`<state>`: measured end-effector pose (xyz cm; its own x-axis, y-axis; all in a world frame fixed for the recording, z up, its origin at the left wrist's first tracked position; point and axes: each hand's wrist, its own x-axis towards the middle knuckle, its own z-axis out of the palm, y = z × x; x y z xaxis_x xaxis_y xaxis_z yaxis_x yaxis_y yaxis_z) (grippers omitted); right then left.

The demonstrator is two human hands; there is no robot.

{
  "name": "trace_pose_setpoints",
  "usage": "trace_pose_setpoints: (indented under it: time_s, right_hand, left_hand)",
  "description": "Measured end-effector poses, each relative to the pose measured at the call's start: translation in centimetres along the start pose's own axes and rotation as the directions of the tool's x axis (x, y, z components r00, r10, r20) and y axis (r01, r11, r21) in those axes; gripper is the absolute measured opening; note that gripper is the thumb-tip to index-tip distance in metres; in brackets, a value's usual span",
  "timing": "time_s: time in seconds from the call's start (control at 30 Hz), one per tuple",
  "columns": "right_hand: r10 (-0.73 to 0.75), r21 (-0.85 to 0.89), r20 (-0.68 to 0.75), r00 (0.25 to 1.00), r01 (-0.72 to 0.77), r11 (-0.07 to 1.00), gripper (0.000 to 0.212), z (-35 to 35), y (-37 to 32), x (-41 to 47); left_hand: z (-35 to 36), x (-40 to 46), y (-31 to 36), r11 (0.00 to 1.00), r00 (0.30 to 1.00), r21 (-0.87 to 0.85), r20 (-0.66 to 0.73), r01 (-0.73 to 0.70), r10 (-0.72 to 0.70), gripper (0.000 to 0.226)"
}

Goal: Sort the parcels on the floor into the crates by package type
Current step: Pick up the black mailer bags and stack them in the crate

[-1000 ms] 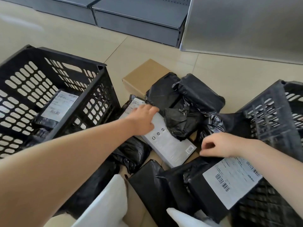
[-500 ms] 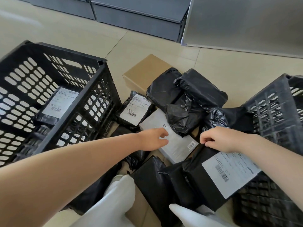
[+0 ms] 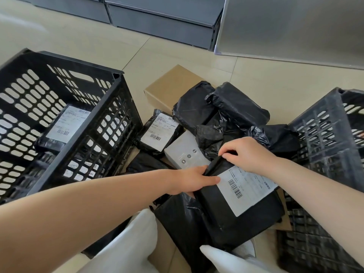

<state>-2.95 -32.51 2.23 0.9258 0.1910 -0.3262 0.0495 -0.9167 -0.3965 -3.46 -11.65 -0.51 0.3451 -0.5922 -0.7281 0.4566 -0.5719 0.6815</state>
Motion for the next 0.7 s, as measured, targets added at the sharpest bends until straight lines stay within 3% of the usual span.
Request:
trace_pose_setpoints:
  time_s: [0.13,0.27,0.47,0.57,0.63,0.7]
  right_hand:
    - [-0.046,-0.047,-0.174,0.984,0.038,0.998,0.016,-1.0,0.1,0.1]
    - [0.092,0.098,-0.360,0.928,-0.060,0.993,0.026,-2.2,1.0,0.2]
    - [0.370,0.331,-0.350,0.861,-0.255,0.908,0.041,-2.8,2.1,-0.1]
    - [0.524,0.597,-0.206,0.826,-0.318,0.736,0.059,-2.9,1.9,0.3]
    - [0.551,0.785,-0.053,0.833,-0.306,0.538,0.071,-2.9,1.6,0.7]
    - [0.504,0.911,0.059,0.862,-0.253,0.327,0.064,-2.7,0.6,1.1]
  left_hand:
    - [-0.6,-0.8,0.3,0.998,0.996,-0.027,-0.069,-0.064,0.062,0.035]
    - [-2.5,-1.8,0.1,0.994,0.991,-0.091,-0.123,-0.062,0.051,0.030]
    - [-5.8,-3.2,-0.8,0.959,0.965,-0.264,-0.258,-0.107,0.037,0.025]
    - [-7.0,-3.8,-0.8,0.911,0.952,-0.378,-0.303,-0.163,0.044,0.022]
    - [-7.4,-4.1,-0.6,0.865,0.941,-0.458,-0.334,-0.204,0.045,0.021]
    - [-7.8,-4.3,-0.4,0.827,0.933,-0.509,-0.356,-0.238,0.050,0.019]
